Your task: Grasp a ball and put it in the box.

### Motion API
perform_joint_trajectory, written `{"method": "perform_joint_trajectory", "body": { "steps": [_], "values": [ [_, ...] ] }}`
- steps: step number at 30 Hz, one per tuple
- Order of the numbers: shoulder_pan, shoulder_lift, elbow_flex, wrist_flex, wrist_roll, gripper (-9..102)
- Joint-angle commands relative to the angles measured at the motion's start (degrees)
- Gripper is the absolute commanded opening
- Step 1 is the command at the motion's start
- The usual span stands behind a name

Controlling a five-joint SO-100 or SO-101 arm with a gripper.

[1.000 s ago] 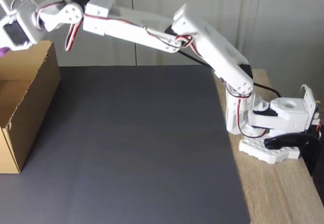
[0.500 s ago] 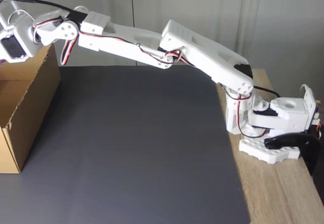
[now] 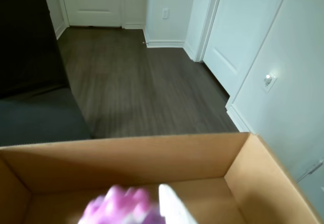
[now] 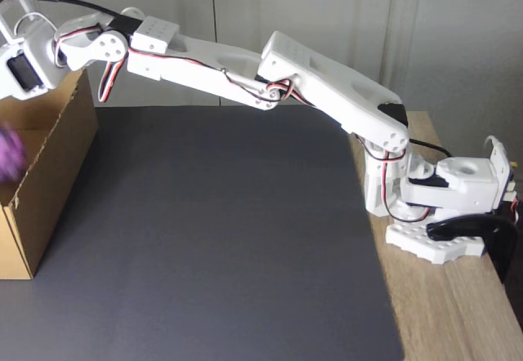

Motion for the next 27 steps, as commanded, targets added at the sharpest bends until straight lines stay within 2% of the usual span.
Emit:
{"method": "perform_joint_trajectory", "body": {
  "steps": [1, 4, 8, 14, 16, 27],
  "values": [
    [0.44, 1.32, -2.90, 0.79, 0.18, 52],
    [0.44, 2.11, -2.90, 2.55, 0.18, 47],
    [0.35, 4.22, -2.90, 8.26, -0.18, 31],
    [0.44, 7.47, -2.90, 13.97, 0.70, 17],
    [0.18, 8.26, -2.90, 15.73, 1.14, 1],
    [0.26, 14.50, -2.90, 23.20, -0.97, 0]
  ]
}}
